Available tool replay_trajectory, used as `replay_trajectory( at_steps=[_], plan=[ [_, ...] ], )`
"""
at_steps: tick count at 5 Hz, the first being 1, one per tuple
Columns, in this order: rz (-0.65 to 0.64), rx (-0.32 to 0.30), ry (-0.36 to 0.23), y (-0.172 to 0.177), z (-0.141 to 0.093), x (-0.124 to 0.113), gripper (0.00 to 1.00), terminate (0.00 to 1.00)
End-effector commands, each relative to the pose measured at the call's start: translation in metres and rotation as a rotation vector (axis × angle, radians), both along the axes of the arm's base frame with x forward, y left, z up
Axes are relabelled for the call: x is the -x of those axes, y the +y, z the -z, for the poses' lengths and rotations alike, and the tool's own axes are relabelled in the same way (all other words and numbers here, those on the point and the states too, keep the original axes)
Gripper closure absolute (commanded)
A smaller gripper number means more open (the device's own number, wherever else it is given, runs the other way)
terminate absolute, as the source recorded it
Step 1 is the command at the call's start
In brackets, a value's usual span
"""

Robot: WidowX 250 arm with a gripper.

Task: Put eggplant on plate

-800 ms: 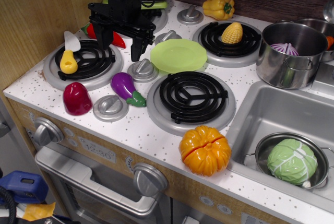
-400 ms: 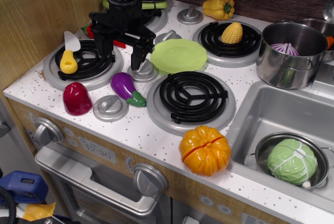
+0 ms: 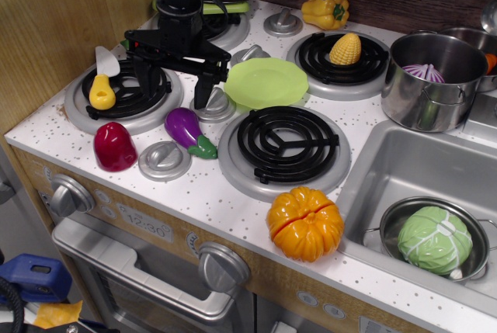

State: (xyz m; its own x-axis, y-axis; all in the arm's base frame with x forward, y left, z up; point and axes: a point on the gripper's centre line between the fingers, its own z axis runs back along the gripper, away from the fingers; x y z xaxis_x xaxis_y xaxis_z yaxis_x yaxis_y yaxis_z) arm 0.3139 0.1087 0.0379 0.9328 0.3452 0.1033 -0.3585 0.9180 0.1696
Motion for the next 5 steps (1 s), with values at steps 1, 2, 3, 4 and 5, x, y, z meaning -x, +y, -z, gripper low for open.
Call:
replay_trajectory(
  at_steps=[1,2,3,4,5],
  plan=[
    [-0.064,-0.015,-0.087,-0.007,-0.012,0.001,0.0,0.0],
    [-0.081,0.003,-0.102,-0.01,-0.002,0.003,0.0,0.0],
    [-0.085,0.01,-0.118,-0.008,0.005,-0.001,0.0,0.0],
    [-0.089,0.035,-0.12,-0.005,0.012,-0.006,0.0,0.0],
    [-0.095,0.049,-0.128,-0.007,0.02,-0.008,0.0,0.0]
  ],
)
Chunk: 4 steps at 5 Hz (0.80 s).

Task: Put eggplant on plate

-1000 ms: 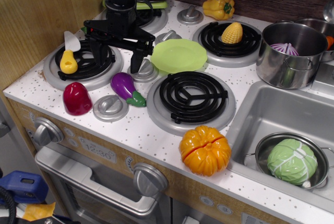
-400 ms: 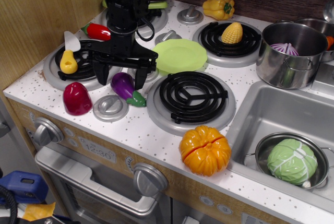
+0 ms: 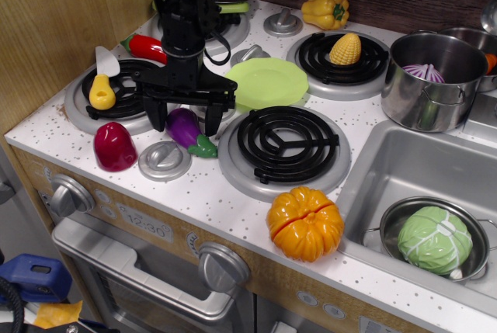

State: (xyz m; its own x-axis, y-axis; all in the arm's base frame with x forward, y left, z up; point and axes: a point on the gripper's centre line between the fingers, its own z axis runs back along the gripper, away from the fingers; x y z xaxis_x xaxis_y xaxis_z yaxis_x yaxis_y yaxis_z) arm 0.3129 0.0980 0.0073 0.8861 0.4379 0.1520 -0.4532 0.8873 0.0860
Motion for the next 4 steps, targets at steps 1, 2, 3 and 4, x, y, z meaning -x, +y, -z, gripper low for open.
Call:
replay_trajectory(
  at_steps=[1,2,3,4],
  plan=[
    [-0.014,0.003,-0.058,0.001,-0.001,-0.008,0.0,0.0],
    [-0.021,-0.003,-0.079,-0.001,0.004,-0.01,1.0,0.0],
    [-0.013,-0.002,-0.07,-0.002,-0.008,-0.01,1.0,0.0],
    [-0.007,-0.052,-0.088,0.0,-0.038,-0.014,1.0,0.0]
  ],
)
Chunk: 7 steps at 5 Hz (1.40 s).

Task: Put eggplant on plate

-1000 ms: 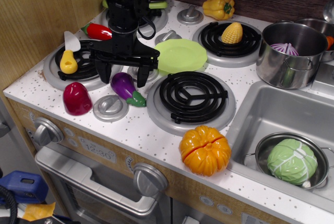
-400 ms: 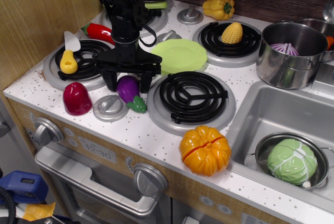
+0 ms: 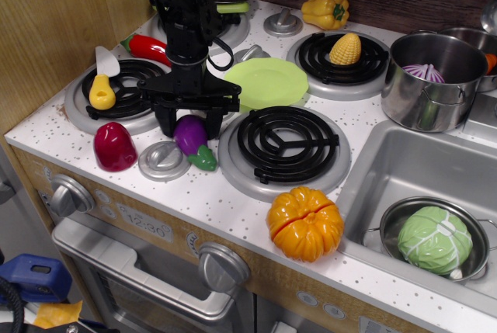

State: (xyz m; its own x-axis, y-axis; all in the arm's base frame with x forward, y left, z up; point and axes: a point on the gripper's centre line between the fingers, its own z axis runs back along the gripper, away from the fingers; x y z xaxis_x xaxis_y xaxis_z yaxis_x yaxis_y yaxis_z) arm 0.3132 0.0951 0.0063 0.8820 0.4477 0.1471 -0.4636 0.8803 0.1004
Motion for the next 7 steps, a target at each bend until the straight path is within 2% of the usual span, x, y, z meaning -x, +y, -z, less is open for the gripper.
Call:
replay_trajectory(
  at_steps=[1,2,3,4,5,6,7],
  plan=[
    [0.029,-0.095,-0.128,0.011,-0.064,-0.029,1.0,0.0],
    [0.061,-0.116,-0.191,0.004,-0.079,-0.056,1.0,0.0],
    [0.096,-0.123,-0.29,-0.008,-0.081,-0.081,1.0,0.0],
    [0.087,-0.12,-0.349,-0.018,-0.081,-0.106,1.0,0.0],
    [0.093,-0.111,-0.415,-0.026,-0.07,-0.123,1.0,0.0],
    [0.098,-0.087,-0.448,-0.027,-0.06,-0.131,0.0,0.0],
    [0.102,-0.083,-0.446,-0.028,-0.057,-0.124,0.0,0.0]
  ],
)
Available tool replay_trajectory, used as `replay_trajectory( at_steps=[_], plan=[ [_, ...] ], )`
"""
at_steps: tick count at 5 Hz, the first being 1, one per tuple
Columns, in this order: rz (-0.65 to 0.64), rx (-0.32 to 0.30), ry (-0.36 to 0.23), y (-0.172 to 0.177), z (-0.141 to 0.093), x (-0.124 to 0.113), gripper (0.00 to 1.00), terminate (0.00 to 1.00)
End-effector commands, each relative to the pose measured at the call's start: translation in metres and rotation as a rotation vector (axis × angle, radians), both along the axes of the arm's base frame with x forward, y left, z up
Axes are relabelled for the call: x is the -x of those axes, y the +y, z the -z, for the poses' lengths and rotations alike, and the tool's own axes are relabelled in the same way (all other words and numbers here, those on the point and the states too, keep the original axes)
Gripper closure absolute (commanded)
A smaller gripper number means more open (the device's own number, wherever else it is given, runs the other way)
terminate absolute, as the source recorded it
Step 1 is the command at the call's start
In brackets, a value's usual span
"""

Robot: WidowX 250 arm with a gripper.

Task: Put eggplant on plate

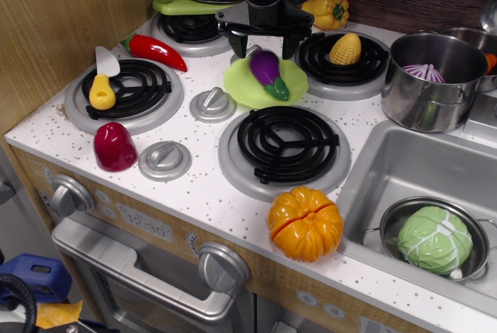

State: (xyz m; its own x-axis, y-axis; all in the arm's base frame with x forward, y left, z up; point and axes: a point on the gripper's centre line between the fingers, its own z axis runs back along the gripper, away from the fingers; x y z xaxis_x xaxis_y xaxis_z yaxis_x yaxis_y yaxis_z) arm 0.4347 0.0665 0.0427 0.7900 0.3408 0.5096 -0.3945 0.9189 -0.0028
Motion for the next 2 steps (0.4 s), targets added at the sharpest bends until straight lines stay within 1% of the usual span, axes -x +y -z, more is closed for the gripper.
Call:
replay_trajectory(
  at_steps=[1,2],
  plan=[
    [0.006,-0.007,-0.053,0.0005,-0.0208,-0.0026,0.0,0.0],
    [0.006,-0.007,-0.053,0.0005,-0.0208,-0.0026,0.0,1.0]
  ],
)
